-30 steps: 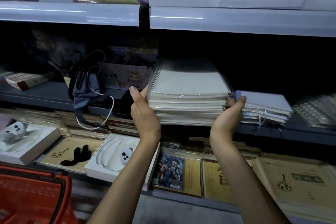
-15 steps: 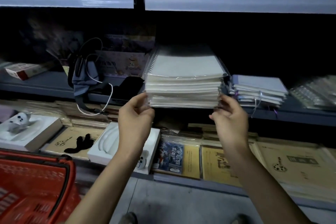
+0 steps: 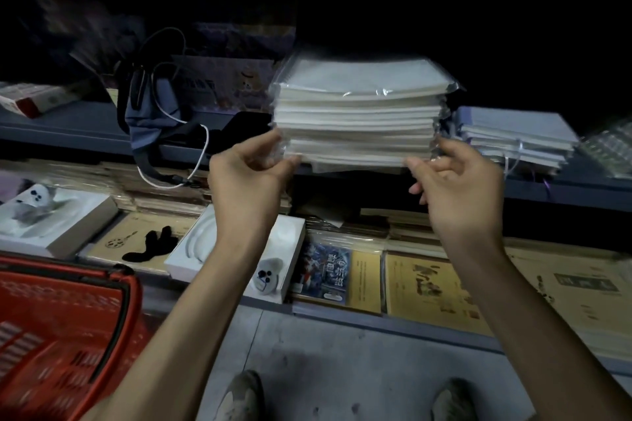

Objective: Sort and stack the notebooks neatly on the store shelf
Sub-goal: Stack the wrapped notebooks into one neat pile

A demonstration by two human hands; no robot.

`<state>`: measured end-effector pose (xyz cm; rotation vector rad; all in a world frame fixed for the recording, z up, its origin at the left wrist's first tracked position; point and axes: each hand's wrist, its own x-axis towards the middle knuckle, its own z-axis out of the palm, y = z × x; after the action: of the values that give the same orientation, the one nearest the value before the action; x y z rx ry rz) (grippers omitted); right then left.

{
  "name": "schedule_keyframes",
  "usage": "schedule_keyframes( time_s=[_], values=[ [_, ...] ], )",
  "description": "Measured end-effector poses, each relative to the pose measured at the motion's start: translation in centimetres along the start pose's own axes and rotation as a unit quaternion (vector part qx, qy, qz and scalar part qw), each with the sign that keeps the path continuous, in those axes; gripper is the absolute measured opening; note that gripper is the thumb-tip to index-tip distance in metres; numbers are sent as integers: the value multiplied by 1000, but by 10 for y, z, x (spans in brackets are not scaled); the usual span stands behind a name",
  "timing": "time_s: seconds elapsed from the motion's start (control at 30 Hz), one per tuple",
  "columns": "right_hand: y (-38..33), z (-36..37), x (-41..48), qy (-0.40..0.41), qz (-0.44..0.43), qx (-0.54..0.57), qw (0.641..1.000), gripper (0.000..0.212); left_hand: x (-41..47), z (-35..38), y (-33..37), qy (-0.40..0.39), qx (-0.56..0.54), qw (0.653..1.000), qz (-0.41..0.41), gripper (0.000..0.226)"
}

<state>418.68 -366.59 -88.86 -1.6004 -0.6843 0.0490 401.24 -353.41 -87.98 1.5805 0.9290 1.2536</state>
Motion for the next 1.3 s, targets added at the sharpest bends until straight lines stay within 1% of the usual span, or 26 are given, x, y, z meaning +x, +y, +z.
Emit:
schedule_keyframes(
  time_s=[0.27,0.43,0.57,0.9,1.0,1.07,1.13,1.23,1.3],
  values=[
    [3,2,35,14,-50,24,998,48,17,19,8,19,-35,999,17,42],
    [10,0,55,7,-73,-11,997,40,30,32,1,17,-36,999,14,42],
    [19,3,61,11,-71,-27,997,42,35,39,-6,21,-19,1000,12,41],
    [12,16,51,38,-73,-37,996,29,59,27,-16,-22,-38,999,7,45],
    [8,18,42,46,-83,-29,995,19,62,22,-18,-29,-46,999,-2,47],
    [5,19,33,49,-97,-19,994,12,62,20,-18,-30,-51,998,-1,49],
    [2,19,24,53,-111,-8,992,10,60,20,-17,-35,-71,997,1,57],
    [6,21,12,48,-101,6,994,15,55,26,-19,-40,-72,997,3,69],
    [9,24,6,44,-82,12,996,18,54,28,-21,-33,-64,997,-3,70]
  ],
)
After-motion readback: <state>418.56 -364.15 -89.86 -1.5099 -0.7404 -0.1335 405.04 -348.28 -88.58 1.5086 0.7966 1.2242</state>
